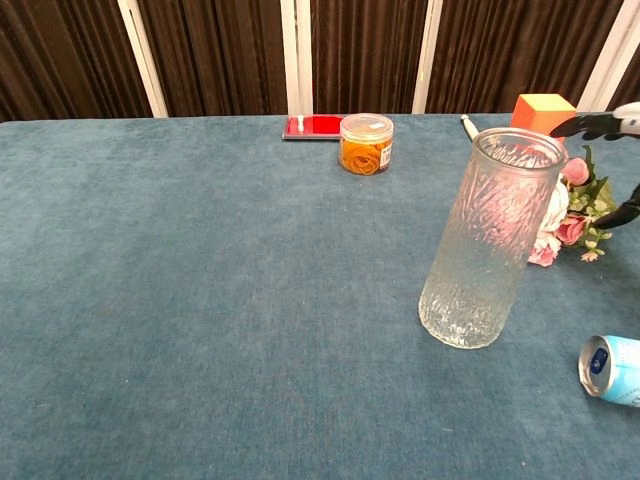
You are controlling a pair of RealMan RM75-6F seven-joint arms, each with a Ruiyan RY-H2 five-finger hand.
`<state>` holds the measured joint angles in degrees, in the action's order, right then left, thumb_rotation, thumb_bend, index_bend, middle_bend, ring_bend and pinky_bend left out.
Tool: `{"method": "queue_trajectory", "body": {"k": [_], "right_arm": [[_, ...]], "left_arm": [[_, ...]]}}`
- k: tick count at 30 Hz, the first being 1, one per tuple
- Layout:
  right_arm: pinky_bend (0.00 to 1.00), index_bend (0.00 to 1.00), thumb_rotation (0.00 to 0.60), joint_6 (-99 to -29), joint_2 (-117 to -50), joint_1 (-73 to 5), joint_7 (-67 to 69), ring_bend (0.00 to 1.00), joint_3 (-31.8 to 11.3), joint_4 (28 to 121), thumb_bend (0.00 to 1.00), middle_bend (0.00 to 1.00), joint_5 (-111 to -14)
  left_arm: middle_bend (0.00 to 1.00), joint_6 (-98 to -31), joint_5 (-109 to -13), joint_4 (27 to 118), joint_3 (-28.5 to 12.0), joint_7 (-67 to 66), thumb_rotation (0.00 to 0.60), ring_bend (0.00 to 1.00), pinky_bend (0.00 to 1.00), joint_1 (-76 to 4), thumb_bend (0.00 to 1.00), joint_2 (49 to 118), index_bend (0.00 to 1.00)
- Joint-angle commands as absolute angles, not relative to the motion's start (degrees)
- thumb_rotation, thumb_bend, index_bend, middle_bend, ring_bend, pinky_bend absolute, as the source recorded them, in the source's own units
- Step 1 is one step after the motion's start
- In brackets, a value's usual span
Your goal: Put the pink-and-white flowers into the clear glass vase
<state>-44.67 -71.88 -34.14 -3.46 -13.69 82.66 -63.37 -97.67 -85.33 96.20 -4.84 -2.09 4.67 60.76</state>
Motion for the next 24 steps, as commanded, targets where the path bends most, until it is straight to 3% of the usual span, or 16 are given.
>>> {"method": "queue_trajectory", "body": {"k": [1, 10, 17, 19, 24], "right_arm": [[0.00, 0.07, 0.600, -42.03, -74.03, -36.53, -6.11, 0.01, -13.87, 80.12, 0.05, 0.03, -59.94], [0.00, 0.07, 0.600, -37.64, -78.56, -41.12, -9.94, 0.05, -13.42, 74.15, 0.05, 0.04, -52.11], [0.00, 0.14, 0.600, -36.72, -82.04, -43.90, -13.06, 0.19, -12.29, 69.48, 0.05, 0.17, -47.95], [0.00, 0.19, 0.600, -37.27, -82.70, -44.22, -13.55, 0.25, -12.14, 68.88, 0.09, 0.23, -47.44], [0.06, 0.39, 0.600, -39.32, -83.92, -44.45, -14.47, 0.42, -11.78, 68.16, 0.36, 0.38, -47.14]], "left_arm": [[0.00, -97.55, -85.24, 96.26, -4.86, -2.42, 0.600, 0.00, 0.11, 4.60, 0.35, 60.85, 0.14], [0.00, -97.44, -84.73, 96.54, -5.09, -3.65, 0.600, 0.00, 0.11, 4.50, 0.35, 61.18, 0.14], [0.00, -96.60, -84.90, 96.82, -4.83, -4.30, 0.600, 0.00, 0.11, 4.11, 0.35, 61.30, 0.14], [0.00, -96.49, -84.81, 96.85, -4.85, -4.47, 0.600, 0.00, 0.11, 4.06, 0.35, 61.34, 0.14], [0.00, -96.08, -84.54, 97.03, -4.87, -4.83, 0.600, 0.00, 0.11, 3.88, 0.35, 61.42, 0.14]]}}
